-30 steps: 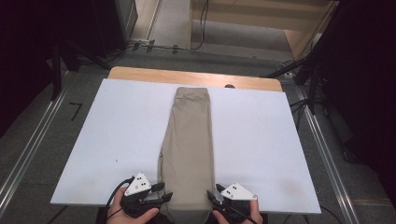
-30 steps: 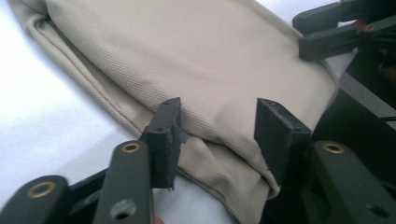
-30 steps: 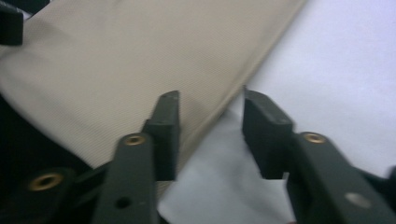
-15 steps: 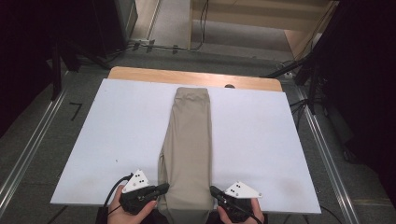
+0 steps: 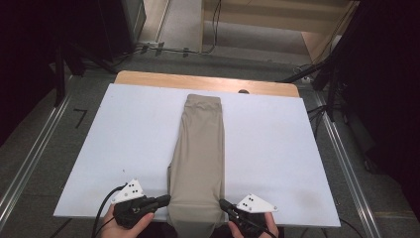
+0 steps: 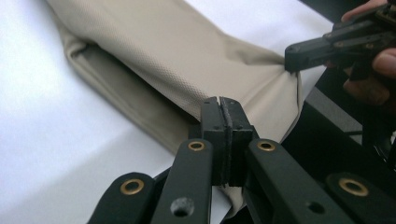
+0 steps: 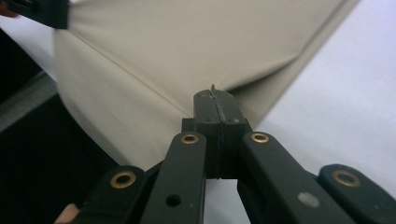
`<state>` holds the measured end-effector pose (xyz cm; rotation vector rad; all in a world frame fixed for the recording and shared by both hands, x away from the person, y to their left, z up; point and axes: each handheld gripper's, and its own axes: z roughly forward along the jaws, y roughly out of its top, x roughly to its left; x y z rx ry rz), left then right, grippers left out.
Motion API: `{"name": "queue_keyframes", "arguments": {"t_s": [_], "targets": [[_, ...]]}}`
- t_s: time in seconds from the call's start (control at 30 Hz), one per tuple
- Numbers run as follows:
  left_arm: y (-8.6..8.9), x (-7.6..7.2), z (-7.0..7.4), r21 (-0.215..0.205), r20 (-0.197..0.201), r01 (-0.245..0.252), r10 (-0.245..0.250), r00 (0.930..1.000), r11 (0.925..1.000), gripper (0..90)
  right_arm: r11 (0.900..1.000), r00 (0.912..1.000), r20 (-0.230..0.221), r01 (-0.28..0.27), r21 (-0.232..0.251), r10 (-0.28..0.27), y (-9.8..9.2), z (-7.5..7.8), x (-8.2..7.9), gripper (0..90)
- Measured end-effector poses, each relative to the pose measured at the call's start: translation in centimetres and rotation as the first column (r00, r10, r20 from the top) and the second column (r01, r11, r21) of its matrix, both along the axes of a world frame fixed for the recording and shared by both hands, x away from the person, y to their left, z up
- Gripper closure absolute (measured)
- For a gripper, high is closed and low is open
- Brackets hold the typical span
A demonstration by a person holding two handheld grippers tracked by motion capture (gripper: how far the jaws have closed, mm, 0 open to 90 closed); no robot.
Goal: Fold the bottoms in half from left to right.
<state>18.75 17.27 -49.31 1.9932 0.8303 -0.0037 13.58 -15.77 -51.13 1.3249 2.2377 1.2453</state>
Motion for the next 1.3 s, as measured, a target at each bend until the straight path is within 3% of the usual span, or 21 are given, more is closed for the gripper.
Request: {"name": "queue_keyframes", "arguments": {"t_s": [0.17,0.2,0.23,0.27,0.3,0.33,0.4,0.43,0.53,0.6,0.63,0.77,0.9,1.03,1.07,1.1,1.13,1.17,1.2,1.23,1.3], "targets": [[-0.6,0.2,-1.2,0.087,-0.011,0.012,-0.011,0.9999,0.9962,87.4,0.998,0.9979,-0.048,0.042,-0.052,-0.045,-0.6,-0.8,0.1,83.3],[-0.6,0.2,-1.2,0.087,-0.011,0.012,-0.011,0.9999,0.9962,77.8,0.996,0.9975,-0.037,0.056,-0.072,-0.059,-0.7,-0.8,0.0,80.3],[-0.7,0.0,-1.2,0.086,0.004,-0.005,0.005,1.0,0.9963,77.8,0.996,0.9975,-0.037,0.056,-0.072,-0.059,-0.7,-0.8,0.0,80.3],[-0.5,-0.3,-1.0,0.074,0.051,-0.029,0.025,0.9984,0.9968,60.6,0.995,0.9976,-0.013,0.067,-0.077,-0.068,-1.1,-0.6,-0.3,77.0],[-0.5,-0.3,-1.0,0.074,0.051,-0.029,0.025,0.9984,0.9968,59.1,0.995,0.9974,0.0,0.072,-0.072,-0.072,-1.3,-0.4,-0.4,77.0],[-0.4,-0.8,-0.4,0.042,0.082,-0.005,0.002,0.9966,0.9991,59.4,0.997,0.998,0.017,0.061,-0.054,-0.06,-1.4,-0.2,-0.6,76.2],[-0.5,-1.1,-0.1,0.033,0.099,0.022,-0.025,0.9948,0.9992,63.4,0.999,0.9991,0.028,0.032,-0.029,-0.031,-1.5,0.1,-0.7,76.3],[-0.8,-1.3,0.0,0.035,0.107,0.054,-0.057,0.9926,0.9979,71.0,1.0,0.9993,0.038,0.001,-0.015,0.0,-1.3,0.2,-0.9,77.4],[-2.3,-1.7,-0.7,0.11,0.088,0.108,-0.118,0.9892,0.988,80.3,0.996,0.9955,0.049,-0.08,-0.032,0.082,0.2,0.0,-1.1,80.9],[-3.1,-1.6,-2.0,0.168,0.045,0.11,-0.119,0.9918,0.9797,85.0,0.987,0.9899,0.03,-0.135,-0.086,0.139,2.1,-0.8,-1.1,84.3],[-3.0,-1.6,-2.1,0.152,0.041,0.1,-0.108,0.9933,0.9832,87.8,0.984,0.9885,0.018,-0.148,-0.095,0.15,2.4,-1.1,-1.0,85.0],[-2.7,-1.4,-2.1,0.145,0.029,0.101,-0.106,0.9939,0.9843,90.0,0.984,0.9887,0.017,-0.147,-0.102,0.149,1.9,-1.4,-1.1,86.1],[-2.8,-1.5,-2.1,0.153,0.033,0.1,-0.106,0.9938,0.9832,90.0,0.984,0.9941,0.012,-0.105,-0.144,0.108,-0.5,-1.2,-1.8,86.7],[-2.7,-1.4,-2.1,0.144,0.032,0.117,-0.123,0.9919,0.9826,89.7,0.989,0.9959,0.0,-0.09,-0.12,0.091,-2.1,-1.0,-1.7,82.3],[-2.6,-1.4,-1.9,0.126,0.043,0.13,-0.136,0.9898,0.9836,83.6,0.994,0.9962,0.015,-0.085,-0.067,0.086,-3.0,-0.5,-1.5,70.3],[-2.6,-1.4,-1.9,0.126,0.043,0.13,-0.136,0.9898,0.9836,79.3,0.994,0.9962,0.015,-0.085,-0.067,0.086,-3.0,-0.5,-1.5,70.3],[-2.5,-1.4,-1.7,0.101,0.047,0.142,-0.147,0.988,0.9847,79.3,0.996,0.9963,0.021,-0.083,-0.045,0.084,-3.3,-0.2,-1.4,62.7],[-2.4,-1.3,-1.3,0.083,0.06,0.143,-0.148,0.9871,0.9862,66.6,0.996,0.9959,0.046,-0.077,-0.036,0.078,-3.7,0.4,-1.2,50.1],[-2.3,-1.2,-0.9,0.067,0.071,0.138,-0.142,0.9873,0.9882,66.6,0.996,0.9959,0.046,-0.077,-0.036,0.078,-3.7,0.4,-1.2,50.1],[-2.2,-1.0,-0.5,0.055,0.082,0.135,-0.139,0.9869,0.9893,51.1,0.997,0.9954,0.066,-0.067,-0.043,0.07,-4.0,0.9,-0.9,41.2],[-2.0,-0.4,0.2,0.013,0.086,0.129,-0.13,0.9878,0.9915,44.3,0.997,0.9951,0.074,-0.063,-0.038,0.066,-4.2,1.0,-0.8,38.0]]}}
